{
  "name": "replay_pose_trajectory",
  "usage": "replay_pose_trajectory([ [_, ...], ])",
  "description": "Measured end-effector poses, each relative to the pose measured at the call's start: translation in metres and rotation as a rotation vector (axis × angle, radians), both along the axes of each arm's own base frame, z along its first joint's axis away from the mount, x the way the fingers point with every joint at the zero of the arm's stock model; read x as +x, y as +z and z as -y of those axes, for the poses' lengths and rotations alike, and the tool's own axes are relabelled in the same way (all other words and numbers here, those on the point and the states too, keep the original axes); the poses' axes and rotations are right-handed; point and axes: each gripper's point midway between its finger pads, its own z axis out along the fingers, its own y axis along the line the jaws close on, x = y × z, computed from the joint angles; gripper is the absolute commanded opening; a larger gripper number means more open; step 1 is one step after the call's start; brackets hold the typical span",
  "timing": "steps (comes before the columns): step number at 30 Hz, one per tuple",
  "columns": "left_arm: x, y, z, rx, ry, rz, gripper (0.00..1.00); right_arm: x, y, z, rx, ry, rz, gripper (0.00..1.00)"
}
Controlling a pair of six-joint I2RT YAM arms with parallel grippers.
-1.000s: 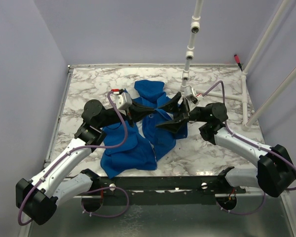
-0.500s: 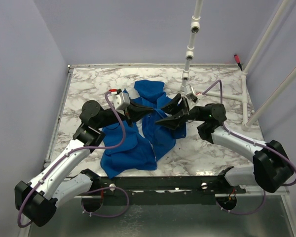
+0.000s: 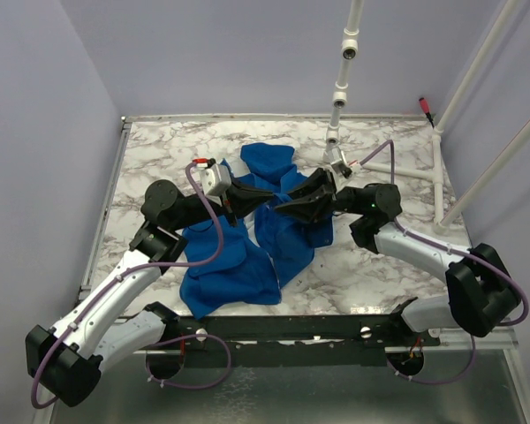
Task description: Zip up the jacket
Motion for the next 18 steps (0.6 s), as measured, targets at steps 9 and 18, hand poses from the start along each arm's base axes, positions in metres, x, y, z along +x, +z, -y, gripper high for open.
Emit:
replay_pose_trajectory([
  [9,0.002,0.002,-0.002,-0.006,0.014,-0.002,0.16,0.008,0.0,-0.004,0.005,-0.012,-0.018,0.01],
  [18,0.004,0.016,-0.013,-0.034,0.056,0.044,0.61,0.015,-0.02,0.0,-0.138,-0.087,-0.08,0.01],
])
